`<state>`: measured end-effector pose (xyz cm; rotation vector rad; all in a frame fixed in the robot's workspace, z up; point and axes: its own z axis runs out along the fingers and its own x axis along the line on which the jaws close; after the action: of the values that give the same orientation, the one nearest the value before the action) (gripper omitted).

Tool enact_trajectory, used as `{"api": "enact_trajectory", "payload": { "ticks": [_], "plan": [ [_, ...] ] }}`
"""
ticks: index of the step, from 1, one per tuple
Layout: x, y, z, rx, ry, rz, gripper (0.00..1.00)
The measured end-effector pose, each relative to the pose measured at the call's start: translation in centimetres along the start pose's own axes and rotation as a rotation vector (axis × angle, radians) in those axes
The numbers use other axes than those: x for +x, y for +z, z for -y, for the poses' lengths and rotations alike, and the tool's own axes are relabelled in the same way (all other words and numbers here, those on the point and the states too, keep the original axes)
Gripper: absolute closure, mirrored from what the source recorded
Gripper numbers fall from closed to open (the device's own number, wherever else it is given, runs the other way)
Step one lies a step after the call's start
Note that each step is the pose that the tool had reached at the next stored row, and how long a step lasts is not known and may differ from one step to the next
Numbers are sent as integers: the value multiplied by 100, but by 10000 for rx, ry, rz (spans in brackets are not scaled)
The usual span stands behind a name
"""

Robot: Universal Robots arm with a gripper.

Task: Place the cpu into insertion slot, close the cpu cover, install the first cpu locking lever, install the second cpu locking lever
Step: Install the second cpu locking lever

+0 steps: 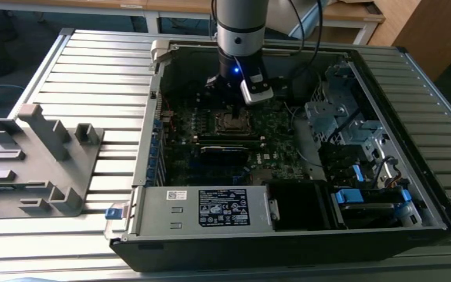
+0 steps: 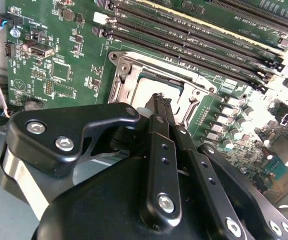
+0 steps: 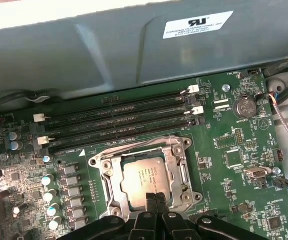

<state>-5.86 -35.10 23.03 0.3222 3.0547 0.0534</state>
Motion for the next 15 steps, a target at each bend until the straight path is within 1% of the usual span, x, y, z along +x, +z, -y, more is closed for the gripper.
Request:
{"api": "enact_trajectory", "payload": {
  "ticks": [4, 8, 9, 11, 12, 15],
  "plan": [
    [-3, -44, -2, 2, 0, -1, 90],
    [-3, -45, -2, -3, 0, 1, 90],
    [-5, -45, -2, 13, -1, -68, 90],
    [-16, -42, -5, 90, 11, -417, 90],
    [-19, -41, -5, 114, 15, -534, 90],
    [-18, -42, -5, 121, 15, -559, 90]
  ]
}}
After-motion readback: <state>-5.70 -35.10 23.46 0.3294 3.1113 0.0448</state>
